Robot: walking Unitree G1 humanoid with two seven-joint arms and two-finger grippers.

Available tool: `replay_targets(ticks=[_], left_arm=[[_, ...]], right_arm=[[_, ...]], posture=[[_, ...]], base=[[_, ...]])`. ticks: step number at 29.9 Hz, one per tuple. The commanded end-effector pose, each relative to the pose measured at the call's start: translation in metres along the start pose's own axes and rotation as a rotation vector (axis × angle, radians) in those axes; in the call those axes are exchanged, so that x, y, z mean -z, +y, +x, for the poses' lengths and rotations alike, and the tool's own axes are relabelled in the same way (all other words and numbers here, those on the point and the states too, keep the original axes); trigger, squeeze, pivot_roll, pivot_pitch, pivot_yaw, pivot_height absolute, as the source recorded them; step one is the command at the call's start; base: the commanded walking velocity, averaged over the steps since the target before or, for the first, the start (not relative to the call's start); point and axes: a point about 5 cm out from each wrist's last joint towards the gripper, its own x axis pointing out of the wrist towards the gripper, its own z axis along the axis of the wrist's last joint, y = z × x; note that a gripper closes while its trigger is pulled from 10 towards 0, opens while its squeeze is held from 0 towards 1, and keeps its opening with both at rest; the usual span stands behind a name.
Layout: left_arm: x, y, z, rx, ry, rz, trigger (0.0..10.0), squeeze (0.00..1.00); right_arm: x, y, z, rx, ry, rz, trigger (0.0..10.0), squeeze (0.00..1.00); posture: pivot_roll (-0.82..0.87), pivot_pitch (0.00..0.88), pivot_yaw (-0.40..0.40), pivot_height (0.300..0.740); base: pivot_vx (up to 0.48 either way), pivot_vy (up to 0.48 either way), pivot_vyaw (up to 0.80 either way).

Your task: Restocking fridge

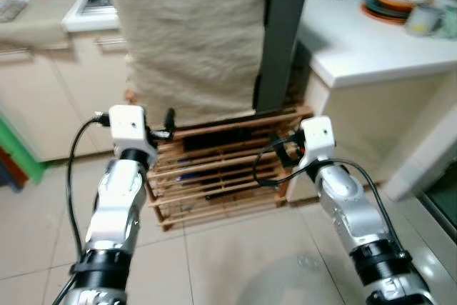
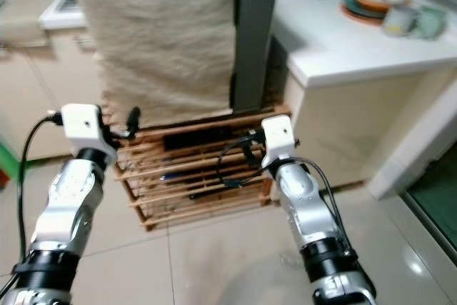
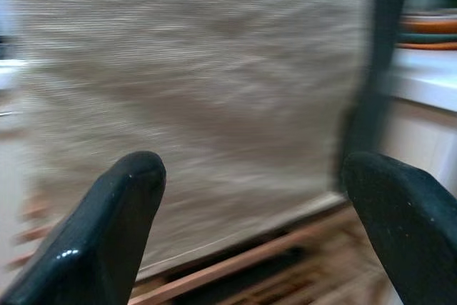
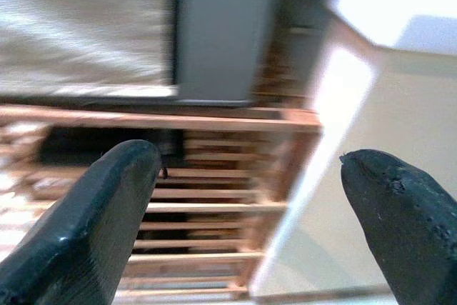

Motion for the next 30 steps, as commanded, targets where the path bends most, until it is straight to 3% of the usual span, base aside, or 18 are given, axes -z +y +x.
replay_targets(ticks=[1,8,9,10,11,12,20,30], left_arm=[[-0.003,0.011,-0.002,-0.024,0.012,-0.012,10.0,0.00],[-0.006,0.012,-0.001,-0.004,0.017,-0.050,10.0,0.00],[-0.007,0.012,-0.002,0.001,0.015,-0.057,10.0,0.19],[-0.009,0.011,-0.002,0.006,0.011,-0.063,10.0,1.00],[-0.009,0.011,-0.002,0.006,0.011,-0.063,10.0,1.00],[-0.012,0.012,-0.004,0.014,0.003,-0.063,10.0,1.00],[-0.012,0.023,-0.008,0.010,0.018,-0.051,10.0,1.00],[-0.013,0.032,-0.016,-0.008,0.017,-0.064,10.0,1.00]], right_arm=[[0.000,0.008,-0.001,-0.009,-0.018,0.005,10.0,0.00],[-0.001,0.005,-0.004,0.008,-0.048,0.028,10.0,0.00],[-0.001,0.004,-0.005,0.011,-0.053,0.029,10.0,0.00],[-0.002,0.003,-0.006,0.019,-0.062,0.031,10.0,0.00],[-0.002,0.003,-0.006,0.019,-0.062,0.031,10.0,0.00],[-0.004,0.000,-0.008,0.043,-0.086,0.042,10.0,1.00],[-0.004,-0.008,-0.022,0.124,-0.156,0.079,10.0,1.00],[-0.009,-0.007,-0.017,0.140,-0.182,0.109,10.0,1.00]], posture=[[-0.10,0.000,0.033,0.740],[-0.11,0.000,0.047,0.740],[-0.11,0.000,0.048,0.740],[-0.11,0.000,0.048,0.740],[-0.11,0.000,0.048,0.740],[-0.11,0.000,0.052,0.740],[-0.11,0.000,0.062,0.740],[-0.10,0.000,0.049,0.740]], base=[[0.000,0.461,-0.66],[0.000,0.475,-0.67],[0.000,0.476,-0.67],[0.000,0.480,-0.67],[0.000,0.480,-0.67],[0.000,0.480,-0.69],[0.000,0.480,-0.71],[0.000,0.480,-0.73]])
